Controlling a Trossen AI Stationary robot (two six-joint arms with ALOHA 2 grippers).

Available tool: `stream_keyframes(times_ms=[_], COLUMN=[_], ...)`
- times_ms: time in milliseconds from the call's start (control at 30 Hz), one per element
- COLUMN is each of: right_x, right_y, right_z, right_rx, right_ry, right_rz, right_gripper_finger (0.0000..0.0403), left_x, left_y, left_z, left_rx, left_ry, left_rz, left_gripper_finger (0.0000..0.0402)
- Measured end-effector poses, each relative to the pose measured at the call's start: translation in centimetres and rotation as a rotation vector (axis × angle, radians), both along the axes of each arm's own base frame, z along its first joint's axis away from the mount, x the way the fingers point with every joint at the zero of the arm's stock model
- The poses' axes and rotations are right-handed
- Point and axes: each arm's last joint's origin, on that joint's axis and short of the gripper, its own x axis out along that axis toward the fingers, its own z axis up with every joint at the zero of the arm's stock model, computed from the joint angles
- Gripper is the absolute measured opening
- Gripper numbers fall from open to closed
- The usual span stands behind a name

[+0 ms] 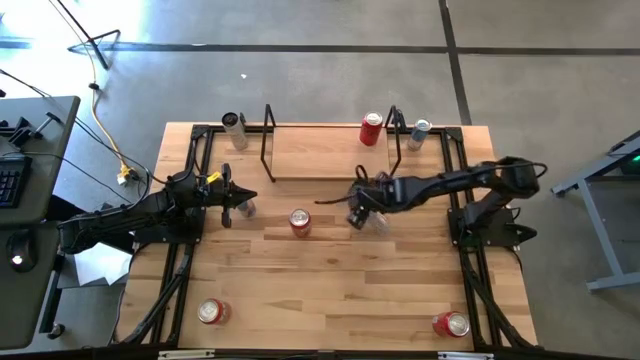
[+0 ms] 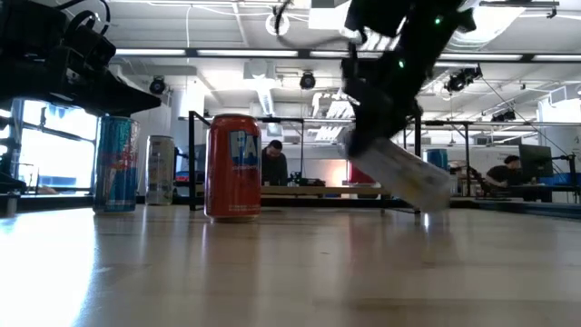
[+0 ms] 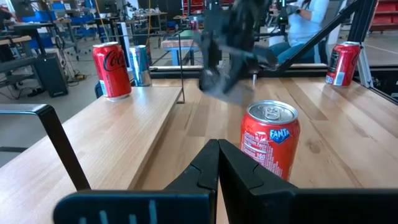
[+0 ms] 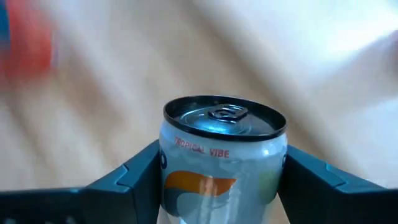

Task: Place canned beverage on shelf
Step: Put the bottom white-yellow soda can on the shelf

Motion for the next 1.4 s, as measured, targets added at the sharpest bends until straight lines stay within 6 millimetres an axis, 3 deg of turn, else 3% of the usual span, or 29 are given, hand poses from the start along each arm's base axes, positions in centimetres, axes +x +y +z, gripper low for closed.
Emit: stream_keyframes(times_ms=[133,367,567,767,1000,1200,1400], right_x=[-0.2,-0.9,-1.3,-0.2,1.8,3.6,4.0], right_y=[1.2,2.0,2.2,2.3,2.6,2.4,2.1], right_z=[-0.1,-3.8,-6.7,-8.6,-7.4,-5.9,-5.7], right_rx=[-0.259,-0.401,-0.505,-0.542,-0.572,-0.537,-0.534], right_ry=[-0.247,-0.579,-0.644,-0.674,-0.558,-0.514,-0.491], right_rz=[-0.178,-0.409,-0.569,-0.641,-0.532,-0.425,-0.409], right_gripper_finger=[0.0237,0.0237,0.0237,0.0237,0.0239,0.0288,0.0298], left_x=[0.0,0.0,0.0,0.0,0.0,0.0,0.1], left_y=[0.0,0.0,0.0,0.0,0.0,0.0,-0.2], left_z=[0.0,0.1,0.1,0.1,0.1,0.0,0.0], left_rx=[0.001,0.003,0.0,0.0,0.0,-0.007,-0.012], left_ry=[-0.001,-0.007,-0.007,-0.007,-0.007,-0.003,0.003], left_rz=[0.0,0.0,0.0,0.0,0.0,0.0,-0.017], left_gripper_finger=[0.0,0.0,0.0,0.0,0.0,0.0,0.0])
